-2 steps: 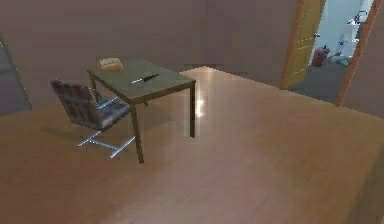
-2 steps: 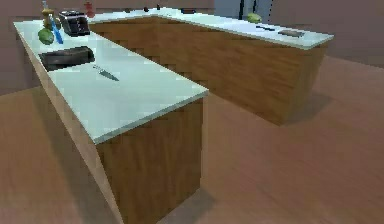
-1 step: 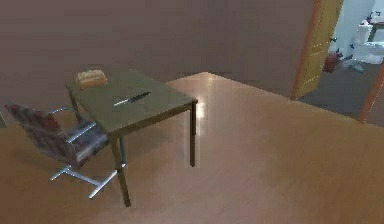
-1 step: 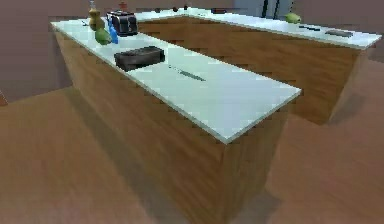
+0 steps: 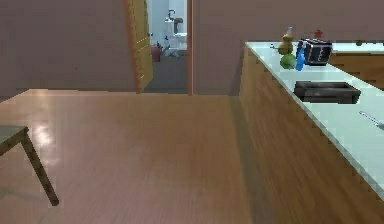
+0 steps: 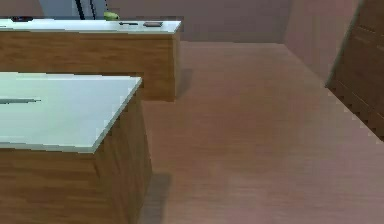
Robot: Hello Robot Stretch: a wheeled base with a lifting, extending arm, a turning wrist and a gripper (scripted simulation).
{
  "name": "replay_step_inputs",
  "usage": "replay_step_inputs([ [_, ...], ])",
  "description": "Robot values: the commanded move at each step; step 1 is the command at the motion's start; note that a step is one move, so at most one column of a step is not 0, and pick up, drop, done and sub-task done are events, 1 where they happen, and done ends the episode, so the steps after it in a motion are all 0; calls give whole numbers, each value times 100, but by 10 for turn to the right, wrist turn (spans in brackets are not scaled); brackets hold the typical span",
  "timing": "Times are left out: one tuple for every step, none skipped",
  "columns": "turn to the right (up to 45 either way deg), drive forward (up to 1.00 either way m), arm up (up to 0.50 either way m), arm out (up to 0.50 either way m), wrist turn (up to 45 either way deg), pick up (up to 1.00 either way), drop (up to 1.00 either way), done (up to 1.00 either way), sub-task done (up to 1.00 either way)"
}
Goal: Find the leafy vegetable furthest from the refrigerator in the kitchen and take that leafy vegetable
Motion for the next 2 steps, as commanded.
replay_step_inputs([
  [30,0,0,0,0,0,0,0,0],
  [0,100,0,0,0,0,0,0,0],
])
